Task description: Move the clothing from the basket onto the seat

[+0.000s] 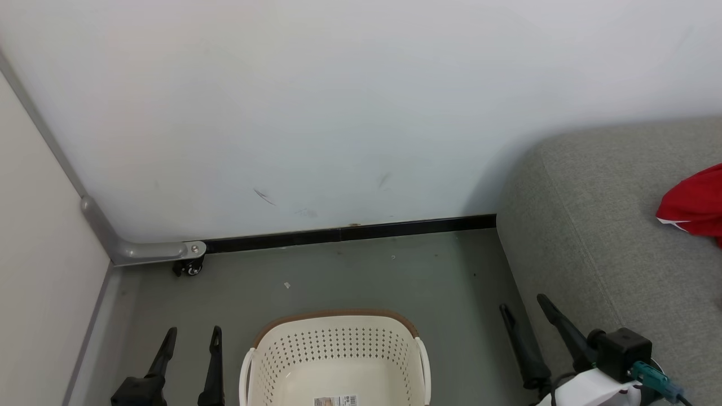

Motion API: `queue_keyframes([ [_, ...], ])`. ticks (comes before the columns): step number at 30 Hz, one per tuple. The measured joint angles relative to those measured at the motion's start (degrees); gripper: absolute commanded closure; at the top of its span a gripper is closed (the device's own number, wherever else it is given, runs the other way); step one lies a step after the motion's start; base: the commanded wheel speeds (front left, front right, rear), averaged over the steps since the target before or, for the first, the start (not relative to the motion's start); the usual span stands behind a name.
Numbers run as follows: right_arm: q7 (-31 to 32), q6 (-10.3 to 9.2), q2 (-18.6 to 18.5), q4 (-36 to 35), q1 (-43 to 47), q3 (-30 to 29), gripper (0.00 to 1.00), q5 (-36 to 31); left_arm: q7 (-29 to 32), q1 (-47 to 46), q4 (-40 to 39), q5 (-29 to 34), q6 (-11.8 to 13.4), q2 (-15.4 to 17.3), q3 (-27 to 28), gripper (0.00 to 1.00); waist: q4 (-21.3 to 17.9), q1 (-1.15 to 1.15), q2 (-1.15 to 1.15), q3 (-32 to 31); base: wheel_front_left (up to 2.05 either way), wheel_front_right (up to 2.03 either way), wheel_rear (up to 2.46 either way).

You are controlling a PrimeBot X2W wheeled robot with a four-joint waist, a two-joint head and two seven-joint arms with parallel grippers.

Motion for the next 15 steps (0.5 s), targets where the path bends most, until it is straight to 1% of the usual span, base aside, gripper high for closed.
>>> queue_keyframes([
  [6,0.0,0.00,0.1,0.0,0.0,0.3,0.00,-1.7,0.0,0.0,-0.1,0.0,0.0,0.0,-0.2,0.00,-0.1,0.00,0.00,-0.1,0.00,0.00,0.00],
  [15,0.0,0.00,0.2,0.0,0.0,0.4,0.00,-1.9,0.0,0.0,0.0,-0.2,0.4,0.0,-0.5,0.00,-0.4,0.00,0.00,-0.3,0.00,0.00,0.00],
])
